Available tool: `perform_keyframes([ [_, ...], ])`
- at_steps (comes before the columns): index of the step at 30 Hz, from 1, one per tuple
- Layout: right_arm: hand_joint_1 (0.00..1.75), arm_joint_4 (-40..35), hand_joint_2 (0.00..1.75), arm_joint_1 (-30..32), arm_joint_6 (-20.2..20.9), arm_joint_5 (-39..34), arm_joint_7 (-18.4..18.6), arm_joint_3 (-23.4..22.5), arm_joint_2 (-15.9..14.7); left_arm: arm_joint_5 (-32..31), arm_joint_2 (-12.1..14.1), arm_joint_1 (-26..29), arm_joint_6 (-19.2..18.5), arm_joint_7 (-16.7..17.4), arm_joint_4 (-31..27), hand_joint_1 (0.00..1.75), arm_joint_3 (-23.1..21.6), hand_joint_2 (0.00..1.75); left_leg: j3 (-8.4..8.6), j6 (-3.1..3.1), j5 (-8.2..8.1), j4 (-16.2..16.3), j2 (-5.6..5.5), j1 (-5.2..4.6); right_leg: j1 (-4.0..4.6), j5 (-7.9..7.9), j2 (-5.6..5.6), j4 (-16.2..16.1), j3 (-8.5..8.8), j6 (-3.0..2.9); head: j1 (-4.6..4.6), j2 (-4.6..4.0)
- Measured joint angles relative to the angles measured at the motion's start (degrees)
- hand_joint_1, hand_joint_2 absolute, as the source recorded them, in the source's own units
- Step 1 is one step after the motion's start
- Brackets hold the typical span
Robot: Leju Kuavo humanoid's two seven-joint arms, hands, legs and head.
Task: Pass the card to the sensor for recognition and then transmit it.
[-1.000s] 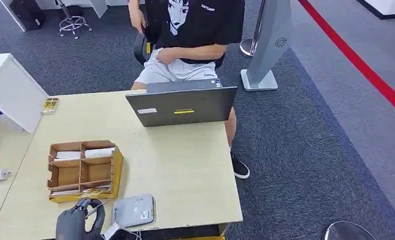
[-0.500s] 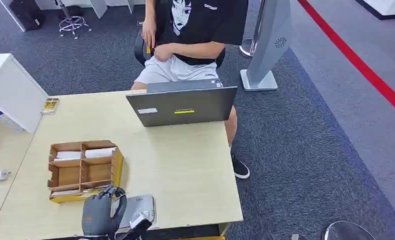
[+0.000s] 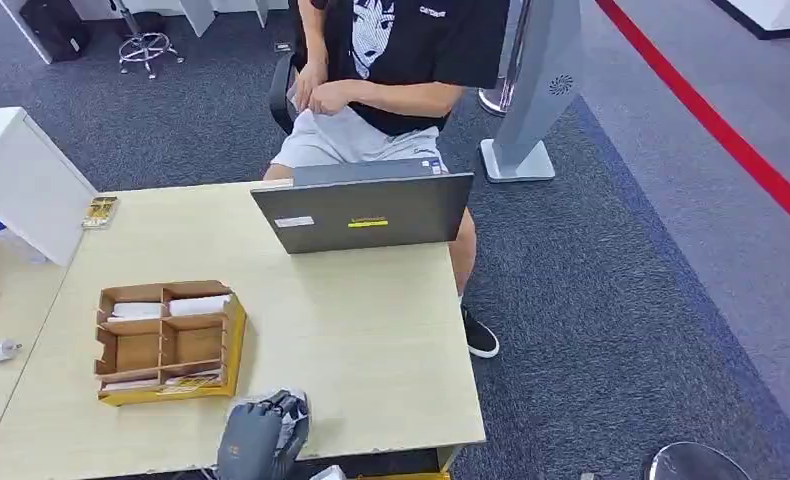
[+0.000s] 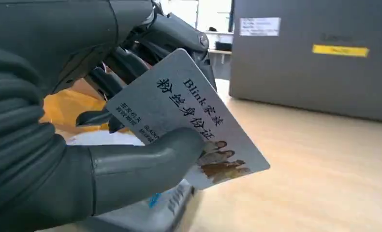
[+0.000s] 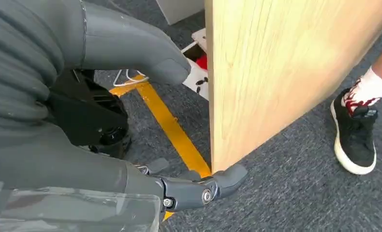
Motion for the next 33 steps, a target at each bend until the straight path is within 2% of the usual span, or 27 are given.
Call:
perform_keyframes([
  [4,0.00,0.0,1.75,0.5,-0.3,0.0,0.0,-0.8,0.0,0.0,2.7,0.6,0.2,4.1,-3.1,1.75,-4.7,1.75,0.00,0.00,0.00,0.0,0.00,0.00,0.00,0.00,0.00,0.0,0.00,0.00,0.00,0.00],
  [9,0.00,0.0,1.75,0.9,-0.5,0.0,0.1,-1.8,0.0,-1.0,5.4,0.6,0.6,7.0,-7.6,1.75,-8.0,1.75,0.00,0.00,0.00,0.0,0.00,0.00,0.00,0.00,0.00,0.0,0.00,0.00,0.00,0.00],
  [12,0.00,0.0,1.75,1.1,-1.4,0.1,-0.3,-2.1,0.0,-6.5,6.5,1.0,4.6,9.3,-11.0,1.75,-8.5,1.75,0.00,0.00,0.01,0.0,0.01,0.00,0.00,0.01,0.00,0.0,0.00,0.00,0.00,0.00],
  [14,0.00,0.0,1.75,1.2,-2.0,0.4,-0.6,-2.1,0.1,-12.1,6.9,1.6,5.9,10.0,-15.1,1.75,-7.9,1.75,-0.01,0.00,0.01,0.0,-0.01,0.00,0.00,0.01,-0.01,0.0,0.00,0.00,0.00,0.00],
  [19,0.00,-0.2,1.75,1.2,-2.6,1.2,-0.1,-2.1,0.3,-20.9,7.4,1.8,6.1,7.4,-25.7,1.75,-3.1,1.75,0.00,0.00,0.01,0.0,0.00,0.00,0.00,0.01,0.00,0.0,0.00,0.00,0.00,0.00],
  [24,0.00,-0.5,1.75,1.0,-2.9,1.7,0.9,-2.1,0.3,-22.2,8.6,-0.7,4.8,6.8,-32.3,1.75,4.0,1.75,0.01,-0.06,0.06,0.0,-0.01,0.02,0.01,0.02,-0.01,0.0,0.00,-0.01,0.00,0.00],
  [28,0.00,-0.6,1.75,0.5,-1.9,1.9,3.5,-2.1,0.3,-21.9,10.8,-4.6,-0.8,7.8,-32.4,1.75,10.5,1.75,0.02,-0.14,0.15,0.0,-0.01,0.07,0.06,0.09,0.00,0.1,0.00,-0.11,0.00,0.00],
  [33,0.00,-0.7,1.75,-0.4,-1.7,2.3,4.6,-2.1,0.1,-22.5,13.6,-9.5,-4.2,9.2,-27.4,1.75,16.2,1.75,0.03,-0.14,0.23,0.0,0.00,0.07,0.08,0.13,-0.01,0.1,-0.01,-0.16,0.00,0.00],
])
